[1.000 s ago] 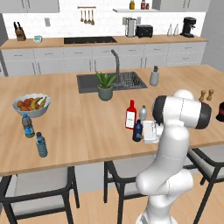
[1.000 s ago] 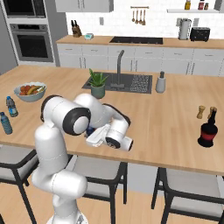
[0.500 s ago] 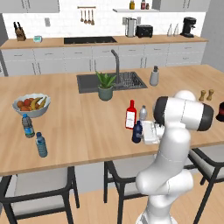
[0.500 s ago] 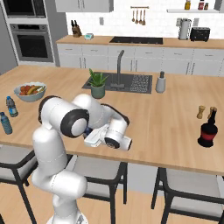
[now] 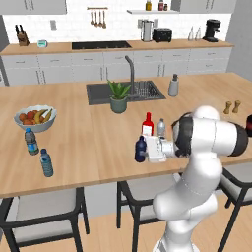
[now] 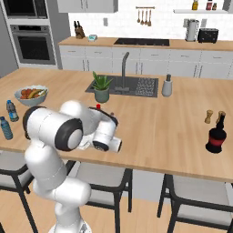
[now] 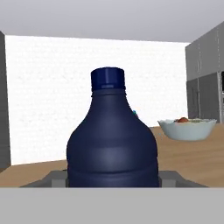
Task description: Move the plastic bottles in the middle to the plastics group, and the glass bottles in the middle to the glass group.
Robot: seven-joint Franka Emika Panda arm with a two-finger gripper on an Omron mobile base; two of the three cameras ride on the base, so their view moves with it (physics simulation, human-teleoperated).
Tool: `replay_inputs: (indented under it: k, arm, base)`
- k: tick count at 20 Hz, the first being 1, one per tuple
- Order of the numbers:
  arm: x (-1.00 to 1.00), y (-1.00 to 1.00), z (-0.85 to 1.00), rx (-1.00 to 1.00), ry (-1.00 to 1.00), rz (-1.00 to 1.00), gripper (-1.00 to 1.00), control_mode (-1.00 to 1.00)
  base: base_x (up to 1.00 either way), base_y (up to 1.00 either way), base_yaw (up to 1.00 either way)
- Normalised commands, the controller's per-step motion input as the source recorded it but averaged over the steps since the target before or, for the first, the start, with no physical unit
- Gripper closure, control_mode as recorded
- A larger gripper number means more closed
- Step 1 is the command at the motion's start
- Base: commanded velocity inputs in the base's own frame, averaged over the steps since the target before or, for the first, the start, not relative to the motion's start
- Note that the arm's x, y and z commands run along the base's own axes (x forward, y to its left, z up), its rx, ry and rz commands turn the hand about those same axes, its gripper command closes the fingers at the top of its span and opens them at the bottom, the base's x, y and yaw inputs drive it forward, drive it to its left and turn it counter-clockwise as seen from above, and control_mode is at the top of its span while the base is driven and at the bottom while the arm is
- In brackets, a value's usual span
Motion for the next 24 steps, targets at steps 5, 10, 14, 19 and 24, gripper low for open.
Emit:
replay_inputs:
  k: [5, 10, 14, 19, 24]
  arm:
    - [0.0, 0.99, 0.19, -0.15, 0.11, 0.0, 1.0, -1.0]
    - [0.0, 1.0, 0.08, -0.2, 0.04, 0.0, 1.0, -1.0]
    - [0.06, 1.0, 0.07, -0.08, 0.02, 0.0, 1.0, -1.0]
    - [0.17, 0.8, 0.05, 0.04, 0.0, 0.0, 1.0, -1.0]
    - [0.24, 0.44, 0.08, 0.25, 0.0, 0.04, 1.0, -1.0]
  base:
    - [0.0, 0.0, 0.0]
    - [0.0, 0.0, 0.0]
    - [0.0, 0.0, 0.0]
    - [0.0, 0.0, 0.0]
    - [0.0, 0.0, 0.0]
